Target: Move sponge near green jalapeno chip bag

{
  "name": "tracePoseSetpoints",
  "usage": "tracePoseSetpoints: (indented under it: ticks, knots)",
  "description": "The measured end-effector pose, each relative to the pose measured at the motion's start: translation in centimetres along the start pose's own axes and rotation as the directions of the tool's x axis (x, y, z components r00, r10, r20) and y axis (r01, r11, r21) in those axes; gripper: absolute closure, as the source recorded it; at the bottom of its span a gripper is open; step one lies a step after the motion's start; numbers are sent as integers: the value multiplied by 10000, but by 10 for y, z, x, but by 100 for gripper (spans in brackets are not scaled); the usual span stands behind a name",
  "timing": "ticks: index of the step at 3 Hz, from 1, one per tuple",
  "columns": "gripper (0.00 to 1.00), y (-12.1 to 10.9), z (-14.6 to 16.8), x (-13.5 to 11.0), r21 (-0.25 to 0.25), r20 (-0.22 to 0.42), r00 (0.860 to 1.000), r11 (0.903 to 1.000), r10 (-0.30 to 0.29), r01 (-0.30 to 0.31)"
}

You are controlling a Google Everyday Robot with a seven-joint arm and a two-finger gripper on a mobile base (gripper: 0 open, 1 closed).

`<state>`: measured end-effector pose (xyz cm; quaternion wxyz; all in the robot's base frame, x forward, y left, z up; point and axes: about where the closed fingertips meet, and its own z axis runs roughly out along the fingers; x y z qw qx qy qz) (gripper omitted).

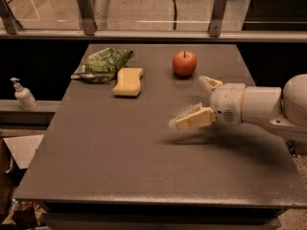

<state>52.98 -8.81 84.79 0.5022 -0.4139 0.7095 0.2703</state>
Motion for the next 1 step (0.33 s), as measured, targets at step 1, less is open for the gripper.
tracePoseSetpoints:
  ticks: [1]
  knots:
    - [0,0,0,0,1,0,10000,10000,-1,1]
